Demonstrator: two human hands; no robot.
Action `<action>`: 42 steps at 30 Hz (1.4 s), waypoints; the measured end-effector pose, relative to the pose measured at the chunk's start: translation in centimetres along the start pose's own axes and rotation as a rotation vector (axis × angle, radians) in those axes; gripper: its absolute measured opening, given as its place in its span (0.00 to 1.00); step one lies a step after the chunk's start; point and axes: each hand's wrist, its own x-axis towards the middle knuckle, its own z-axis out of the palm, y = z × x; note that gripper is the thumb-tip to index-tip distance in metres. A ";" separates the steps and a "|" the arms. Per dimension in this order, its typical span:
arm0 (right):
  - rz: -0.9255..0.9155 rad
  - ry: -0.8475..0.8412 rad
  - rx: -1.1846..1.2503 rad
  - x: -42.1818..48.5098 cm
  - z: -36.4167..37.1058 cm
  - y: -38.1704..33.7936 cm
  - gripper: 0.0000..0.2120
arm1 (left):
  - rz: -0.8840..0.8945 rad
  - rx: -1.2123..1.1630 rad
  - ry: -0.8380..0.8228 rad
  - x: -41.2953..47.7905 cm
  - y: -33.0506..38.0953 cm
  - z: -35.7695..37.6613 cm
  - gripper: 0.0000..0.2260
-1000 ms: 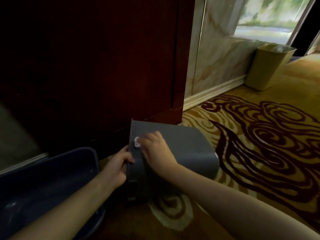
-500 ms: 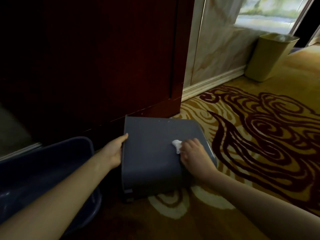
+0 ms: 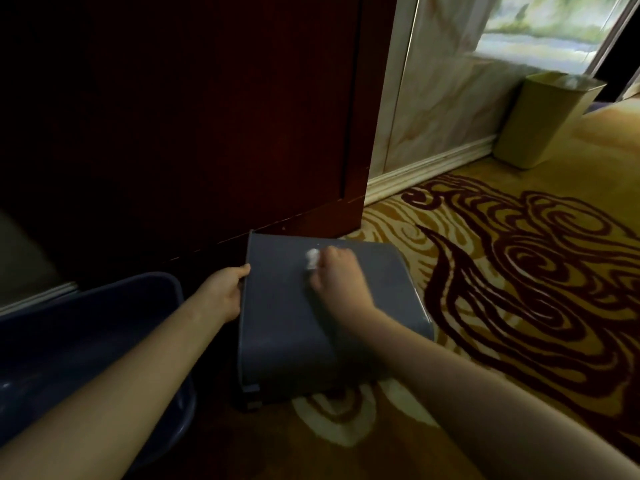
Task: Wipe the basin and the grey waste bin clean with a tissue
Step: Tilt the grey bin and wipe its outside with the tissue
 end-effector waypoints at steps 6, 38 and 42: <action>-0.280 -0.162 -0.199 0.9 4.5 -3.4 0.16 | 0.014 -0.038 -0.041 0.8 0.1 -0.5 0.16; 0.040 0.014 -0.267 5.8 0.3 9.0 0.14 | 0.032 0.017 -0.002 6.2 5.3 1.7 0.10; 0.187 0.079 -0.240 4.2 -2.5 12.6 0.14 | -0.015 0.078 0.025 6.9 6.5 2.5 0.11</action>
